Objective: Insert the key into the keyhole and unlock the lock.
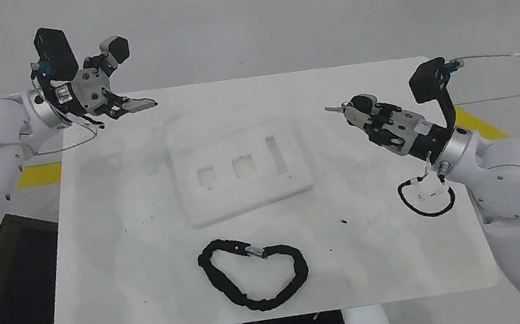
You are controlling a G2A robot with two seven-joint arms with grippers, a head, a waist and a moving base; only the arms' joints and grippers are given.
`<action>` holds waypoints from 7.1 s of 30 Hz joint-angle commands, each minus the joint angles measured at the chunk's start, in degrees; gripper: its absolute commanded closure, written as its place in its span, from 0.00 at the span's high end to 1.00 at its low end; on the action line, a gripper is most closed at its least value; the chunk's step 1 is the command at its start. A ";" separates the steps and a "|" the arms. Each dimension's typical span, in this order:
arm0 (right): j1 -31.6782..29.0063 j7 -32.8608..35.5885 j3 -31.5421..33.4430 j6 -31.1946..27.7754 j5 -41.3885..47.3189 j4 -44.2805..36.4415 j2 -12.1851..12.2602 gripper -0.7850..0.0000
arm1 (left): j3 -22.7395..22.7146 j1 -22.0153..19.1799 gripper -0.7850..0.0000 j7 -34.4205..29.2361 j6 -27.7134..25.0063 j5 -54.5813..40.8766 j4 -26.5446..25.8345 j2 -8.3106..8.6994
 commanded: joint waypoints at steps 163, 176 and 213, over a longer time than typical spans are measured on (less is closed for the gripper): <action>1.87 9.95 -4.18 2.10 2.04 -3.16 0.29 0.00 | 11.64 12.95 0.00 -11.70 5.23 17.68 -33.41 0.38; 5.49 22.91 -13.98 20.64 0.42 -10.51 0.27 0.00 | 6.15 18.68 0.00 -7.92 14.45 12.98 -29.49 0.49; 4.48 9.53 -28.26 43.25 -7.99 -13.55 -2.15 0.00 | -2.31 28.08 0.00 -5.21 22.93 12.22 -29.51 0.74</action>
